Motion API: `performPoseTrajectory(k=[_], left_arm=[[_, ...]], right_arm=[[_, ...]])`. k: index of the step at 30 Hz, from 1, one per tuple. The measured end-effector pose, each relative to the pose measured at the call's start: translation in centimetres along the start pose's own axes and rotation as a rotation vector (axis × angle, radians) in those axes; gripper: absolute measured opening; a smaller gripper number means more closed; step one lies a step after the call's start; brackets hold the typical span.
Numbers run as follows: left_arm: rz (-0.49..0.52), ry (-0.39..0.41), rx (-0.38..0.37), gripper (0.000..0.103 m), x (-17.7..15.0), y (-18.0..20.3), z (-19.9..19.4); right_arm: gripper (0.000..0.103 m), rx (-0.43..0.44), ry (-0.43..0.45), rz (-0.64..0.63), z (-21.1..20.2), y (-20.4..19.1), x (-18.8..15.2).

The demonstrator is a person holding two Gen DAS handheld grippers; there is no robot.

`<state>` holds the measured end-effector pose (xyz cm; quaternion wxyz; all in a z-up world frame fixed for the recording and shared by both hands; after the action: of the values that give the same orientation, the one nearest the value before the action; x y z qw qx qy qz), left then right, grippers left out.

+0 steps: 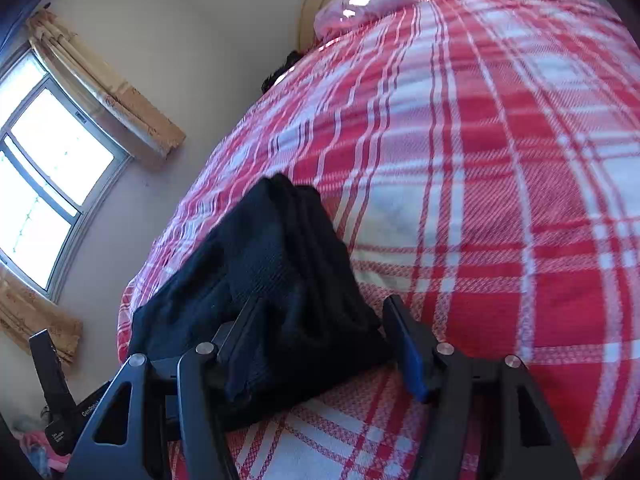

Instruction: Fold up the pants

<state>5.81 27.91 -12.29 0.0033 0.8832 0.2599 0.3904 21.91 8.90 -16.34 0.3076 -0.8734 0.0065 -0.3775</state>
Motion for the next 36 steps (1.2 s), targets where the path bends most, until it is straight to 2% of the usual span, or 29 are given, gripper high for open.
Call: performPoseTrajectory(k=[1,3,5,6,7,8,9,10,13,17,21,23,26,28,30,31,33,35,36], left_arm=[[-0.016,-0.007,-0.019,0.103,-0.2,0.1,0.2],[-0.031,-0.011,-0.050,0.102,-0.5,0.6,0.5],[-0.001,0.012,-0.082,0.083,-0.4,1.6,0.1],[0.014,0.012,-0.116,0.067,-0.4,2.3,-0.1],[0.029,0.023,-0.122,0.056,-0.2,2.7,-0.4],[0.053,0.039,-0.123,0.048,0.0,3.1,-0.8],[0.076,0.056,-0.123,0.029,0.3,3.4,-1.0],[0.084,0.069,-0.120,0.023,0.7,3.5,-1.1],[0.096,0.110,-0.129,0.020,2.4,3.7,-1.5],[0.115,0.193,-0.130,0.020,5.7,4.3,-2.1],[0.163,0.251,-0.140,0.020,8.2,5.9,-1.5],[0.199,0.248,-0.137,0.021,8.5,6.6,-0.5],[0.230,0.146,-0.117,0.023,7.3,7.2,2.3],[0.318,0.092,-0.049,0.028,5.8,7.5,4.4],[0.387,0.117,-0.003,0.035,4.9,7.7,4.9],[0.405,0.138,0.010,0.038,4.8,7.8,4.8],[0.423,0.160,0.025,0.040,4.8,7.9,4.7],[0.414,0.166,0.031,0.044,4.9,7.6,4.8],[0.414,0.177,0.042,0.053,4.9,7.4,4.6]], right_arm=[[0.066,0.006,0.034,-0.011,-0.3,-0.2,0.0],[0.066,0.001,0.033,-0.046,-0.2,-0.7,-0.3],[0.063,0.004,0.001,-0.087,0.1,-1.4,-0.5],[0.057,0.008,-0.016,-0.111,0.1,-1.8,-0.6],[0.038,0.021,-0.030,-0.125,0.0,-2.2,-0.8],[0.036,0.054,-0.052,-0.120,-0.1,-2.6,-1.2],[0.036,0.061,-0.047,-0.114,-0.4,-2.8,-1.6],[0.035,0.051,-0.034,-0.129,-0.6,-3.0,-1.7],[0.034,0.044,0.008,-0.166,-1.1,-4.0,-1.3],[0.034,0.112,0.118,-0.188,-3.3,-7.4,1.0],[0.034,0.096,0.266,-0.204,-4.9,-9.3,3.5],[0.034,0.083,0.309,-0.196,-5.3,-9.2,4.0],[0.034,0.024,0.265,-0.133,-4.0,-7.0,3.7],[0.034,-0.024,0.218,-0.084,-2.6,-4.8,2.9],[0.035,-0.106,0.129,-0.022,-0.7,-1.8,1.0],[0.036,-0.113,0.109,0.004,-0.3,-1.0,0.4],[0.038,-0.067,0.129,0.070,-0.7,-0.2,0.3],[0.041,-0.069,0.126,0.066,-0.8,-0.2,0.4],[0.042,-0.070,0.125,0.062,-0.9,-0.3,0.4]])
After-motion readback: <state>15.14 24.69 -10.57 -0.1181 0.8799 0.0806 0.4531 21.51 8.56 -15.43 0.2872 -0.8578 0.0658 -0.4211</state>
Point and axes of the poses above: each gripper's, at about its wrist camera, not at the fingertips, and z roughly the way its jaws point, y to its right, x to its top, the point moved 7 cm from there along z, roughly the way its jaws point, and after that the axes turned 11 degrees about y, right-handed, at the moved point
